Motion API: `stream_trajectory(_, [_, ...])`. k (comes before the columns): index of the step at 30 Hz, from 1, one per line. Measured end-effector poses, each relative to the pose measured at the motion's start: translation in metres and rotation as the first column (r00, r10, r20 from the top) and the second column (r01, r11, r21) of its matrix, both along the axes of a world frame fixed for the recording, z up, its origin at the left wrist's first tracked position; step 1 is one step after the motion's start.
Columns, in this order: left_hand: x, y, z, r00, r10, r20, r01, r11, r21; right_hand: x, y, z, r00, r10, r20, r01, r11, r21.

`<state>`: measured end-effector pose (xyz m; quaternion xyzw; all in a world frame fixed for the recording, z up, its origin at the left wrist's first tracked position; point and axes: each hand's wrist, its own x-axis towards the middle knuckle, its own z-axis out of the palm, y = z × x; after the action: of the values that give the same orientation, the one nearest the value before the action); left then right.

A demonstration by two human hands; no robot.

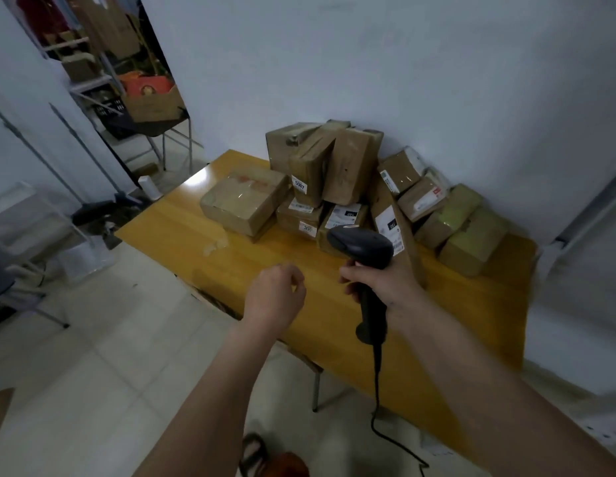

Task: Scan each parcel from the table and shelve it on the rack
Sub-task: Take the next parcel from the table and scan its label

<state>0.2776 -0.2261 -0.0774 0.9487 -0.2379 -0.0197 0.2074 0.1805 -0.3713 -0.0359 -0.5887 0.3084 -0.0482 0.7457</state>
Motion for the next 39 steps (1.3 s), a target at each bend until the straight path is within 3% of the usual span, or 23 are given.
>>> stream_trajectory(9, [0.145,-0.008,-0.017,0.994,-0.003,-0.110,0.009,0.998,0.055,0.116,0.001,0.002,0.995,-0.094,-0.034,0.093,0.995,-0.021])
stream_trajectory(13, [0.213,0.006,-0.022,0.954,0.048,-0.295,0.005,0.984,0.177,0.172,0.011,0.007,0.992,-0.114,-0.060,0.112,0.993,-0.036])
stream_trajectory(18, [0.284,0.023,-0.034,0.855,0.087,-0.511,-0.037,0.993,0.109,0.228,0.024,0.011,0.986,-0.134,-0.101,0.128,0.990,-0.057])
stream_trajectory(21, [0.312,0.028,-0.046,0.702,0.161,-0.693,-0.245,0.969,-0.023,0.251,0.032,0.008,0.980,-0.155,-0.125,0.144,0.986,-0.088])
stream_trajectory(24, [0.330,0.033,-0.059,0.375,0.175,-0.910,-0.519,0.853,-0.050,0.265,0.037,0.002,0.974,-0.170,-0.149,0.156,0.983,-0.101])
stream_trajectory(27, [0.343,0.035,-0.072,0.101,0.007,-0.995,-0.756,0.650,-0.072,0.270,0.040,-0.004,0.967,-0.192,-0.168,0.175,0.978,-0.112])
stream_trajectory(32, [0.349,0.029,-0.085,0.004,-0.304,-0.953,-0.926,0.359,-0.119,0.267,0.040,-0.013,0.954,-0.228,-0.196,0.207,0.971,-0.122])
stream_trajectory(35, [0.349,0.027,-0.083,-0.013,-0.301,-0.954,-0.949,0.305,-0.083,0.261,0.037,-0.013,0.948,-0.249,-0.199,0.231,0.967,-0.110])
stream_trajectory(39, [0.342,0.026,-0.082,-0.080,-0.312,-0.947,-0.955,0.297,-0.017,0.252,0.033,-0.009,0.948,-0.257,-0.191,0.238,0.964,-0.114])
